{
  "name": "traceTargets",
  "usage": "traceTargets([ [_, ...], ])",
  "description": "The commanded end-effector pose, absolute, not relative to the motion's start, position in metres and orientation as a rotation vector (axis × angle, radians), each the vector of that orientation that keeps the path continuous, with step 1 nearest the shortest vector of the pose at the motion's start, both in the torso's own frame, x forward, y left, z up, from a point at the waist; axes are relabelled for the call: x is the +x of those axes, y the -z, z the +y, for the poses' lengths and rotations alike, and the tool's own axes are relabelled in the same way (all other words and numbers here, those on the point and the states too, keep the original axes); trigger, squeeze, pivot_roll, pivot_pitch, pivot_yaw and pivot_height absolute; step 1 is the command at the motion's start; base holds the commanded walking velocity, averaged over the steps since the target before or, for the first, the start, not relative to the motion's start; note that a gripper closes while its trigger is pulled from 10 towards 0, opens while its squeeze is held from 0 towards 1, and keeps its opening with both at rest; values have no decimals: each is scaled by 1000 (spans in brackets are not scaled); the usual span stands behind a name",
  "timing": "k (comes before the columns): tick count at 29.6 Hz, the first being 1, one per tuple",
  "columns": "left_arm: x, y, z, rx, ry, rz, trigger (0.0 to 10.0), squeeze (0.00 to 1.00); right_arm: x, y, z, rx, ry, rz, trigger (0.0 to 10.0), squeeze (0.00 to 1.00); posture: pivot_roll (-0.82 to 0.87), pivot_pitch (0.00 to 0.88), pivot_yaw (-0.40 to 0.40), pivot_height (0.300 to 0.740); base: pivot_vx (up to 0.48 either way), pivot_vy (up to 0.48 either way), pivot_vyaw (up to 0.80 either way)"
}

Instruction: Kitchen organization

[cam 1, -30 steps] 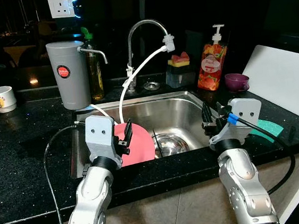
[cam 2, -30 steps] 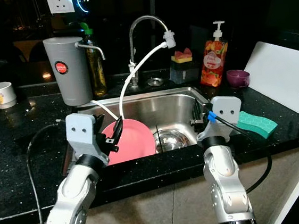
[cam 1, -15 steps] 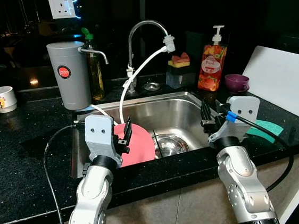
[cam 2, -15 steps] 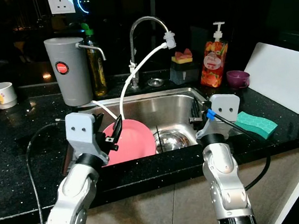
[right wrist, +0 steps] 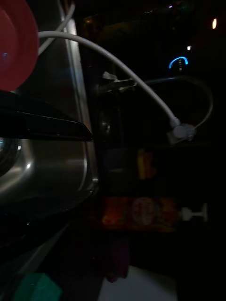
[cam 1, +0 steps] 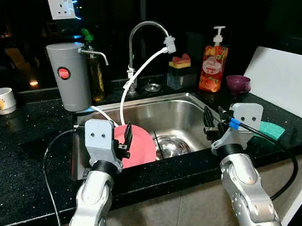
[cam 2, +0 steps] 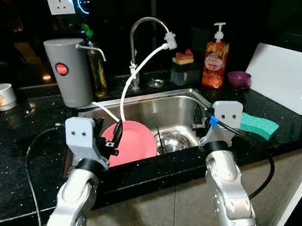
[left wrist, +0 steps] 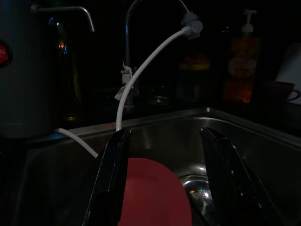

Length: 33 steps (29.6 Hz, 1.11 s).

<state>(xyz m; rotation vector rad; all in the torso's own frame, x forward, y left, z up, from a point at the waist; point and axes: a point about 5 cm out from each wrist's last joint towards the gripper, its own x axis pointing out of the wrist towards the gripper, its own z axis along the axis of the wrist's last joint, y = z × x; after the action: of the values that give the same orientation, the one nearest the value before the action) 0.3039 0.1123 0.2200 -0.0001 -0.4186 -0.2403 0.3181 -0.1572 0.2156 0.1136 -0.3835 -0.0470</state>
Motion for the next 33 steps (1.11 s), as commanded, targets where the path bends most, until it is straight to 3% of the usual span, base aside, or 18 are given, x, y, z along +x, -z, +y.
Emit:
traceTargets([
  [1,301,-218,112,10,246,-408,10000,0,316,-214,-156,112,49,-375,10000,0,100,33,-71,740,0,0,0],
  [20,299,-218,113,19,254,-393,10000,0,313,-211,-153,122,49,-357,10000,0,110,48,-63,740,0,0,0],
  [33,302,-221,109,17,262,-407,10000,0,318,-216,-152,122,42,-380,10000,0,114,1,-65,740,0,0,0],
])
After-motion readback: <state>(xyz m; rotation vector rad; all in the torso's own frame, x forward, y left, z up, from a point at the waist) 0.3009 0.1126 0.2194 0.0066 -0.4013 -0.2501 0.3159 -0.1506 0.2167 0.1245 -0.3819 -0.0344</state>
